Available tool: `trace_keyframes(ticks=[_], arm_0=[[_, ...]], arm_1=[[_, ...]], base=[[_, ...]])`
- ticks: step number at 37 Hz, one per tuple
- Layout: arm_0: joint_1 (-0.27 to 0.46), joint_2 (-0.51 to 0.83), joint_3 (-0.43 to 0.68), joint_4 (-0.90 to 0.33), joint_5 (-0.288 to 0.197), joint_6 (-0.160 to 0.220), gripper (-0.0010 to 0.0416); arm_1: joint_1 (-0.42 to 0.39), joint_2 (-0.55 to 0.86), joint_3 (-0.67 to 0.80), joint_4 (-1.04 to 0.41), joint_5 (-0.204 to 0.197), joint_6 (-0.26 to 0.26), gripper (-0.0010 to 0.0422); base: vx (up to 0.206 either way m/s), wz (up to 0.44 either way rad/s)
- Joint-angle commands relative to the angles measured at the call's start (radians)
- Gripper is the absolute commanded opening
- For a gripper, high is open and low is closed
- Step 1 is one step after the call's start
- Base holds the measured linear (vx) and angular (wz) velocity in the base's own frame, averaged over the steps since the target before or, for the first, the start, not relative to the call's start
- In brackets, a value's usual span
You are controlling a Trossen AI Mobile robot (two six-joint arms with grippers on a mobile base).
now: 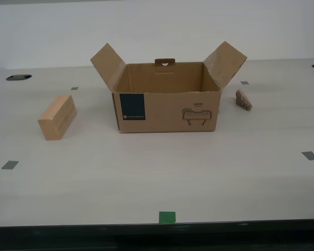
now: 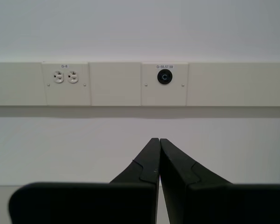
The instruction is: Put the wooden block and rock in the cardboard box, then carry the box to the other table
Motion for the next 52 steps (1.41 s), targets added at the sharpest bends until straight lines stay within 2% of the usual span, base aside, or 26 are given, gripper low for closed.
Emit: trace_keyframes(ticks=[1,9,21,33,46,49,52], arm_0=[[0.000,-0.016,0.039,-0.106,-0.001,-0.001,-0.0001],[0.000,-0.038,0.136,-0.296,-0.002,-0.001,-0.0001],[0.000,-0.043,0.324,-0.623,-0.002,0.000,-0.0001],[0.001,-0.043,0.507,-0.951,-0.002,0.008,-0.0001],[0.002,-0.043,0.579,-1.162,-0.007,0.058,-0.0001],[0.002,-0.043,0.599,-1.204,-0.027,0.061,-0.0001],[0.002,-0.040,0.614,-1.233,-0.031,0.068,-0.0001]], arm_1=[[0.000,0.000,0.000,0.004,-0.002,-0.006,0.0000],[-0.001,0.000,0.000,0.002,-0.002,-0.010,0.0000],[-0.002,0.000,0.009,-0.081,-0.001,-0.062,0.0000],[-0.002,0.000,0.151,-0.428,-0.001,-0.062,0.0000],[-0.002,0.001,0.367,-0.926,0.002,-0.071,0.0000],[-0.002,0.001,0.413,-1.021,0.040,-0.080,0.0000],[-0.003,0.001,0.449,-1.101,0.087,-0.113,0.0000]], base=[[0.000,0.000],[0.000,0.000],[0.000,0.000],[0.000,0.000],[0.000,0.000],[0.000,0.000],[0.000,0.000]])
